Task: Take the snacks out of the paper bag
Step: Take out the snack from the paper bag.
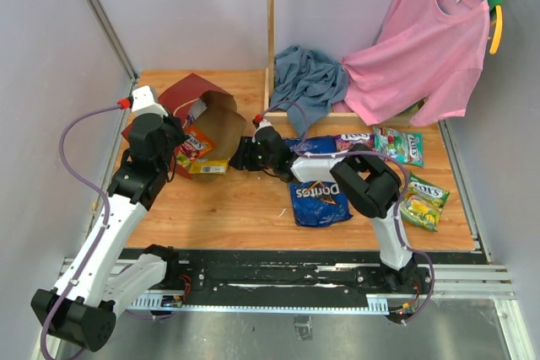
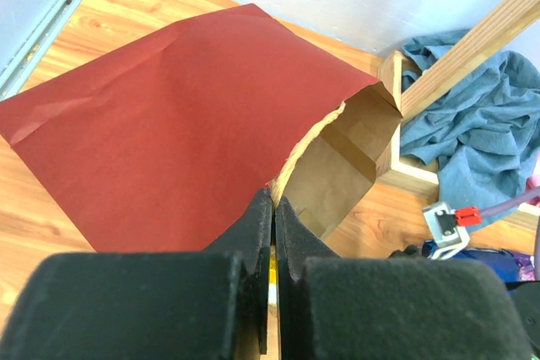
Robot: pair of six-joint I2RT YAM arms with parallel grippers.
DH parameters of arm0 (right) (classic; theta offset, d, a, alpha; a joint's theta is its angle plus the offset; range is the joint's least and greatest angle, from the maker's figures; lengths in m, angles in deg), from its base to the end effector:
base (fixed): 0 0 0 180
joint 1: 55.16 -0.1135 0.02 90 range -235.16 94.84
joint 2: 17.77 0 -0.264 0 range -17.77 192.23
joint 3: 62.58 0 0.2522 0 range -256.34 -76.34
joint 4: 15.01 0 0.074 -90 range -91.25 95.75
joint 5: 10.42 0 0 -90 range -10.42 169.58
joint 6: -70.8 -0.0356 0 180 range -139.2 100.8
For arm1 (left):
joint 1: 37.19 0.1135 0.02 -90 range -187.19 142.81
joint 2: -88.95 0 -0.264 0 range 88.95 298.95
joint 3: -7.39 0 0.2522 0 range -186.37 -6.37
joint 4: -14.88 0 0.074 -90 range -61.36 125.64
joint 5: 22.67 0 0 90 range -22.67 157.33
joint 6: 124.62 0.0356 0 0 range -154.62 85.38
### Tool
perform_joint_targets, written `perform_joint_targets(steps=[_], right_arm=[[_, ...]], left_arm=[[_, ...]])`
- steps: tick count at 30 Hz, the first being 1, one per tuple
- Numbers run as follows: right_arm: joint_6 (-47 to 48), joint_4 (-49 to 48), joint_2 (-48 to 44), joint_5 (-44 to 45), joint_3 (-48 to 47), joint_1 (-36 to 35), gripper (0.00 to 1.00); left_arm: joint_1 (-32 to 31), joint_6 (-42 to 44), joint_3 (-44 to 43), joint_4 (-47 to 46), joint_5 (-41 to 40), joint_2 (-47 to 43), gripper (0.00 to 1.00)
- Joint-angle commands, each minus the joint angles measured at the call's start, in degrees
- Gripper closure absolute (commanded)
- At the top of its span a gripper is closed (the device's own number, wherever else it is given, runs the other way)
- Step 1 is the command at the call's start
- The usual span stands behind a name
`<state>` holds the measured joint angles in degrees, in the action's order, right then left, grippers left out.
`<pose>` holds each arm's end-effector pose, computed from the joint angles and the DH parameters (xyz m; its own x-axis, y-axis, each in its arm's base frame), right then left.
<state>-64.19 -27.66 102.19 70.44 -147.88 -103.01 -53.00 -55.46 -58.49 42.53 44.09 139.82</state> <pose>0.3048 0.3452 0.1579 -0.7652 0.1947 -0.6136 -0.4098 0.5878 0.6976 0.1973 -0.0413 0.3603 -0.1540 -0.2961 -0.9426 -0.1872 0.9455 -0.2664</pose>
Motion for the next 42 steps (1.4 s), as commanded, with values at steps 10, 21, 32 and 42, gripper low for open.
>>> perform_joint_targets(steps=[10,21,32,42], right_arm=[[-3.5,4.9,6.8,-3.8,-10.0,-2.6,0.55],[-4.1,7.1,7.7,-3.9,-10.0,-3.4,0.63],[-3.8,2.6,2.4,-3.6,-5.8,-3.4,0.99],[11.9,6.2,-23.6,0.5,5.8,-2.6,0.99]], left_arm=[[0.6,0.0,0.6,-0.9,0.4,-1.7,1.00],[0.6,0.1,0.6,-0.8,0.2,-1.9,1.00],[0.6,0.2,0.6,-0.9,-0.2,-1.9,0.99],[0.6,0.3,0.5,-0.9,-0.6,-1.9,0.99]])
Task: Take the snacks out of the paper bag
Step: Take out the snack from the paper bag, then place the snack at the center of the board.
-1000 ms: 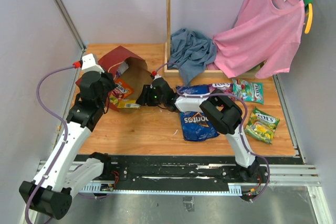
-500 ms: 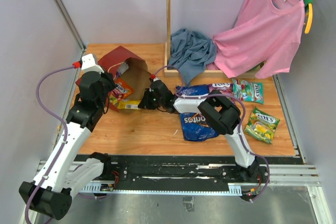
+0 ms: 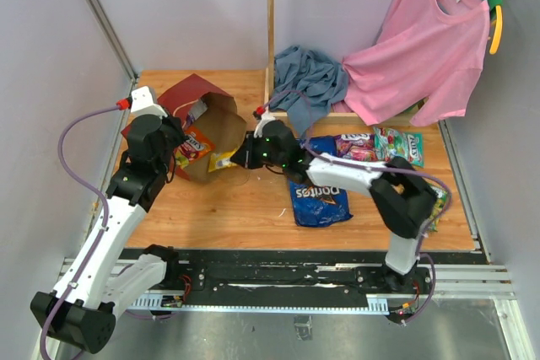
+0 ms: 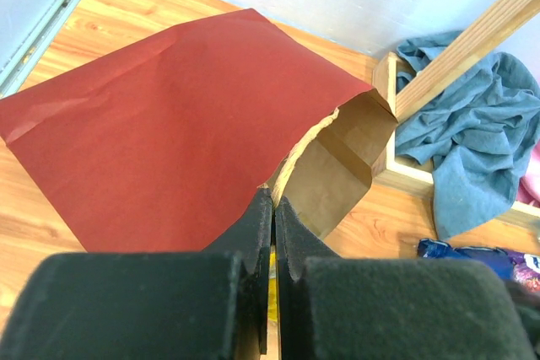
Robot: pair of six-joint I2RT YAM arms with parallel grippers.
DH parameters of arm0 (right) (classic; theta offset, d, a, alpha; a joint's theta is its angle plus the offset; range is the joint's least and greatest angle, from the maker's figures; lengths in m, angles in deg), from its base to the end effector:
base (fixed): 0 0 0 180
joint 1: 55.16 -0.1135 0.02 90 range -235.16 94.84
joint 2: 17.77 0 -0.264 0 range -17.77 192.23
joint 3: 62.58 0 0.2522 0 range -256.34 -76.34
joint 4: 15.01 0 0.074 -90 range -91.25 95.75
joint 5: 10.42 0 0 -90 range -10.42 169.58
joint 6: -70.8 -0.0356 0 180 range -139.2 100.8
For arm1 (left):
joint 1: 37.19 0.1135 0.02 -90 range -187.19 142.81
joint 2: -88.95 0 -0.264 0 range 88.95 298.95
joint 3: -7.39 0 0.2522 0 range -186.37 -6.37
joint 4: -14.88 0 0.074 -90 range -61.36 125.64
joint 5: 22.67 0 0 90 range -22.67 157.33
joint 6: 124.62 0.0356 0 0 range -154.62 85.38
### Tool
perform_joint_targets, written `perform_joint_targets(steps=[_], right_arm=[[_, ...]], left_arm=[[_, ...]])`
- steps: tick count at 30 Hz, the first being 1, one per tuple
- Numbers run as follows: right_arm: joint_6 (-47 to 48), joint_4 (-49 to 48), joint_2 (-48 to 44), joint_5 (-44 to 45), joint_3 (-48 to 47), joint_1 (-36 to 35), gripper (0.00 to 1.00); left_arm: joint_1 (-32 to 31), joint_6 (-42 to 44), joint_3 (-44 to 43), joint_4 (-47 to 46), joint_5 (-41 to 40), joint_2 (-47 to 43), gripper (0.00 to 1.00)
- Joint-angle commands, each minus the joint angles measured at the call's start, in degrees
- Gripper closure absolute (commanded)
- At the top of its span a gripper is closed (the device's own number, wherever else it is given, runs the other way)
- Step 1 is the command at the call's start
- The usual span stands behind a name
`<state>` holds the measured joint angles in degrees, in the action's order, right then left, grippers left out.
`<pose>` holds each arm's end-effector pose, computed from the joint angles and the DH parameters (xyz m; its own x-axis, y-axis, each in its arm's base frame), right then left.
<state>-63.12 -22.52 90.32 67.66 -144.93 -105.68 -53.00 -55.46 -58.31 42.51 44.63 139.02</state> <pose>0.2693 0.3385 0.2209 -0.7536 0.1526 -0.6393 -0.4959 0.5065 0.7054 0.1942 -0.0407 0.3617 -0.1472 -0.2994 -0.9427 -0.1757 0.9458 -0.2730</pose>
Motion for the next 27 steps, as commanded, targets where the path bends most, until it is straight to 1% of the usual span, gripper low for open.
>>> perform_joint_targets(steps=[1,4,8,11,13,15,17,19,21,23,24,27], right_arm=[[13.9,3.9,-14.7,4.6,4.2,0.3,0.99],[21.8,12.1,-24.1,12.7,8.3,0.9,0.99],[27.8,25.0,-35.6,30.0,13.4,1.6,0.99],[26.1,36.1,-42.2,45.7,15.7,3.4,0.99],[23.7,44.9,-45.2,53.7,15.4,5.8,0.99],[22.9,52.5,-46.2,61.2,13.5,7.2,0.99],[23.2,60.7,-44.1,68.5,9.5,7.3,0.99],[23.6,68.3,-39.5,75.6,4.8,7.3,0.99],[23.6,75.5,-32.1,82.4,2.4,7.4,0.99],[22.5,83.5,-25.5,86.7,0.2,7.5,0.99],[19.4,89.1,-22.1,88.0,-1.6,7.6,0.99],[-0.2,111.7,-12.7,91.3,-6.7,7.6,0.99]], left_arm=[[0.6,0.3,0.3,-0.8,-1.1,-1.1,0.99],[0.6,0.3,0.3,-0.8,-1.2,-1.4,0.99],[0.6,0.2,0.3,-0.9,-0.9,-1.6,1.00],[0.6,0.1,0.3,-0.9,-0.6,-1.6,0.99],[0.6,0.1,0.3,-0.9,-0.4,-1.6,0.99],[0.6,0.0,0.4,-0.9,-0.1,-1.6,0.99],[0.6,-0.1,0.3,-1.0,0.3,-1.5,0.99],[0.6,-0.2,0.4,-1.0,0.9,-1.4,0.99],[0.6,-0.4,0.4,-1.1,1.3,-1.3,1.00],[0.6,-0.4,0.4,-1.1,1.5,-1.4,1.00],[0.6,-0.5,0.4,-1.1,1.7,-1.3,0.99],[0.6,-0.7,0.5,-1.2,2.1,-1.4,0.99]])
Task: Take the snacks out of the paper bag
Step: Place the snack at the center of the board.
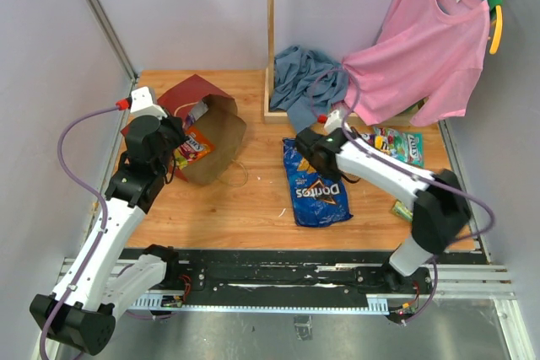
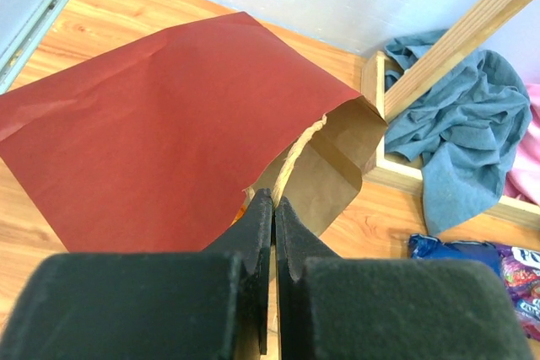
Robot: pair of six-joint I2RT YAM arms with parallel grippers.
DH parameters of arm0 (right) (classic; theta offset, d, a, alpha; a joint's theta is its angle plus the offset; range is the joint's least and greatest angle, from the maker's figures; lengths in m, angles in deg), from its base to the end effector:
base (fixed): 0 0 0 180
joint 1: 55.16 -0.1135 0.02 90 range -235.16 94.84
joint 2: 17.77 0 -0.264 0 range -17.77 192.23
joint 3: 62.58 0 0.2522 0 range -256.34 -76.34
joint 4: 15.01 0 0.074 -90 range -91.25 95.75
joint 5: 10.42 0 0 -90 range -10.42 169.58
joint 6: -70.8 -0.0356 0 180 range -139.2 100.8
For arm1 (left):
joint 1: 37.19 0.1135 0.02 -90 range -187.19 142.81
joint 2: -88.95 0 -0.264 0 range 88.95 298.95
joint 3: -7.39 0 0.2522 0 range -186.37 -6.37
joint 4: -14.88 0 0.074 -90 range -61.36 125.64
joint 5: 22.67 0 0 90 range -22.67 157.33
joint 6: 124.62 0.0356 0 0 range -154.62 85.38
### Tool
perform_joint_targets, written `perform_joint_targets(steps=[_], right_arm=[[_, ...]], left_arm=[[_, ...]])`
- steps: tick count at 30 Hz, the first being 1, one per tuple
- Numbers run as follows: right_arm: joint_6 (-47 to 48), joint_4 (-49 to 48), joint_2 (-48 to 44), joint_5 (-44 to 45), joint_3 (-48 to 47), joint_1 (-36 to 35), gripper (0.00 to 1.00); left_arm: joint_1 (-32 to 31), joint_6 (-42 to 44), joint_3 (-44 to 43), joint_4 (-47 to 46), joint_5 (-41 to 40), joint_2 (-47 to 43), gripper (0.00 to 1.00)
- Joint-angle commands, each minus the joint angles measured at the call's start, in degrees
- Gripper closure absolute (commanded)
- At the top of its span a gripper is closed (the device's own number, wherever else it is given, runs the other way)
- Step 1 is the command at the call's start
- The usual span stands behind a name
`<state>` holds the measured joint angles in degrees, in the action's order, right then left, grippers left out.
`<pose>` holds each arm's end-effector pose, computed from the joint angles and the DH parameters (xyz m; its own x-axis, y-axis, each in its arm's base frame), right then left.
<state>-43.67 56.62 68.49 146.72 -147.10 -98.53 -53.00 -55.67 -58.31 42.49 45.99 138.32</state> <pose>0.2261 0.1684 0.2851 -0.6651 -0.4069 -0.6262 0.2202 0.6944 -0.6851 0.1914 -0.0407 0.3638 -0.1435 -0.3071 -0.9408 -0.1512 0.9463 -0.2858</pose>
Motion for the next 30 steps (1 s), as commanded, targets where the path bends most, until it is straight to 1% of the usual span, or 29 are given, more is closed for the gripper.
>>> perform_joint_targets(steps=[1,5,6,8,10,12,13,14,16,19,24,27,30], right_arm=[[-19.2,33.8,10.8,12.0,-4.1,0.5,0.99],[-20.3,32.4,13.0,10.0,-3.3,0.5,0.99],[-16.9,29.0,12.7,9.2,-2.6,0.5,0.99],[-6.0,18.0,11.4,6.3,0.5,0.7,0.99],[4.5,6.4,9.1,0.5,5.1,1.5,0.99],[10.6,-1.6,6.3,-5.0,8.1,2.9,0.99],[12.1,-4.3,5.5,-7.0,9.2,3.9,0.99],[13.0,-5.8,5.0,-8.5,9.9,5.0,0.99],[12.7,-5.7,5.3,-10.0,9.3,6.7,0.99],[12.2,-5.6,7.3,-9.2,8.0,7.5,0.99],[7.8,-3.5,14.2,-7.3,5.5,9.5,0.99],[7.1,-5.6,16.6,-7.7,5.5,9.6,0.99],[7.3,-8.1,16.0,-9.6,6.6,9.6,0.99]], left_arm=[[0.6,-0.4,0.5,-1.1,0.8,-0.7,0.99],[0.6,-0.5,0.5,-1.2,1.2,-0.7,0.99],[0.6,-0.5,0.5,-1.2,1.2,-0.7,1.00],[0.6,-0.5,0.5,-1.2,1.4,-0.7,0.99],[0.6,-0.5,0.5,-1.3,1.3,-0.8,0.99],[0.6,-0.5,0.6,-1.3,1.1,-0.8,0.99],[0.6,-0.5,0.6,-1.3,1.2,-0.8,0.99],[0.6,-0.5,0.6,-1.3,1.4,-0.7,0.99],[0.6,-0.6,0.6,-1.3,1.6,-0.5,1.00],[0.6,-0.7,0.6,-1.4,2.0,-0.5,0.99],[0.6,-0.7,0.8,-1.3,1.8,-0.7,0.99],[0.6,-0.6,0.9,-1.3,1.7,-0.7,1.00],[0.6,-0.5,1.1,-1.4,1.3,-0.8,0.99]])
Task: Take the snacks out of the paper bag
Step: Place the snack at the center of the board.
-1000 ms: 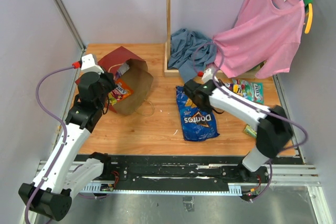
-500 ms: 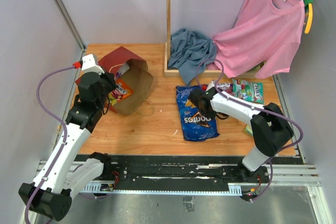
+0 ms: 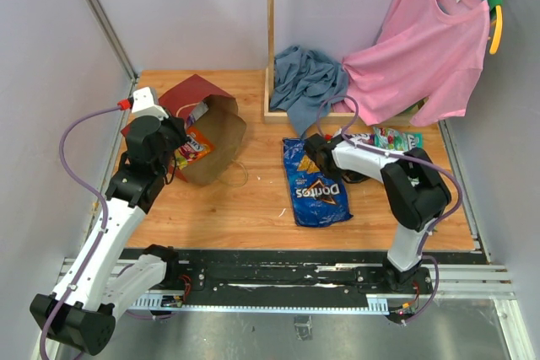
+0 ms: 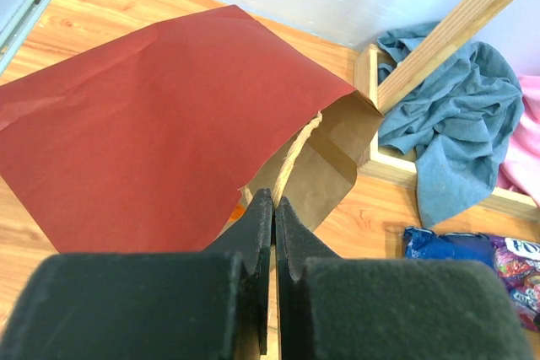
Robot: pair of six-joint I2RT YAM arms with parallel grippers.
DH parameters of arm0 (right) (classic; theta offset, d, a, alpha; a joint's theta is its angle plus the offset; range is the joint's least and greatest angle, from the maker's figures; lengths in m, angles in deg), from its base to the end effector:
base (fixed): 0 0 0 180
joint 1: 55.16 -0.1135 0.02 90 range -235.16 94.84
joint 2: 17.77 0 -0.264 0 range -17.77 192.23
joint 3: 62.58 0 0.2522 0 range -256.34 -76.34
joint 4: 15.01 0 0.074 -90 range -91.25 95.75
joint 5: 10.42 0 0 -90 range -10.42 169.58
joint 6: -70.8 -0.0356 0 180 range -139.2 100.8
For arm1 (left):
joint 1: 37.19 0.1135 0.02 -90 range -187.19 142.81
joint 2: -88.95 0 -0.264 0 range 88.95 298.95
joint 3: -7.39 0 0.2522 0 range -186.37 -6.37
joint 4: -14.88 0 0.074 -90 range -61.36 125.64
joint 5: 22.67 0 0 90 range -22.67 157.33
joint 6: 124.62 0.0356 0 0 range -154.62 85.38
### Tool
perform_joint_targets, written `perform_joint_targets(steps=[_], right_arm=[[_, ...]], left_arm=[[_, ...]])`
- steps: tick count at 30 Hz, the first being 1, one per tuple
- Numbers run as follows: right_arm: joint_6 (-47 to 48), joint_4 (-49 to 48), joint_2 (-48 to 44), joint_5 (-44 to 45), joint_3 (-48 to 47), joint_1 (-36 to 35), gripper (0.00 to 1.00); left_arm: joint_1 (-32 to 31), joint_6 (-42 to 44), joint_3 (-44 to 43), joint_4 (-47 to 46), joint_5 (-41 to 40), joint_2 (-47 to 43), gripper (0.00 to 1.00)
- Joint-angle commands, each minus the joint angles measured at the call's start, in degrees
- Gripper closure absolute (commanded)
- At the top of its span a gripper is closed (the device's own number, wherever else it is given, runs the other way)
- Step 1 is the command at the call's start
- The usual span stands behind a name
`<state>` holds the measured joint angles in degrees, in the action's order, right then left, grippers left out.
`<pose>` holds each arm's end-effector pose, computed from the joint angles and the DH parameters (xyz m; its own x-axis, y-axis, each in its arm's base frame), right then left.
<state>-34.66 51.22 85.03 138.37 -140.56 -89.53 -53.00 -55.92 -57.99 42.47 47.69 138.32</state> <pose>0.2695 0.1474 0.1726 -0.8768 -0.4324 -0.2103 -0.0744 0.5542 -0.8291 0.1917 -0.0418 0.3618 -0.1581 -0.3108 -0.9372 -0.1263 0.9477 -0.2930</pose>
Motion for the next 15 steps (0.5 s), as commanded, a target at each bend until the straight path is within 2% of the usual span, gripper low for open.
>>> perform_joint_targets(steps=[1,4,5,7,9,13,15], right_arm=[[-1.5,-3.4,-1.1,-2.0,0.4,0.6,0.99],[0.4,-6.5,-3.8,-6.0,1.9,0.8,0.98],[1.7,-8.0,-5.4,-8.1,2.7,0.9,0.94],[4.3,-11.6,-8.1,-13.9,4.5,1.6,0.62],[5.6,-14.9,-10.7,-19.4,6.3,2.9,0.42],[6.6,-18.9,-15.1,-25.7,8.9,4.8,0.28],[7.5,-22.1,-18.2,-30.4,10.3,4.8,0.18]], left_arm=[[0.6,-0.2,0.7,-1.3,-0.4,-0.7,0.99],[0.6,-0.2,0.6,-1.3,-0.3,-0.5,1.00],[0.6,-0.2,0.6,-1.3,-0.3,-0.5,0.99],[0.6,-0.2,0.6,-1.3,-0.4,-0.5,0.99],[0.6,-0.2,0.6,-1.3,-0.4,-0.4,0.99],[0.6,-0.2,0.6,-1.3,-0.2,-0.4,1.00],[0.6,-0.2,0.6,-1.4,-0.2,-0.3,0.99]])
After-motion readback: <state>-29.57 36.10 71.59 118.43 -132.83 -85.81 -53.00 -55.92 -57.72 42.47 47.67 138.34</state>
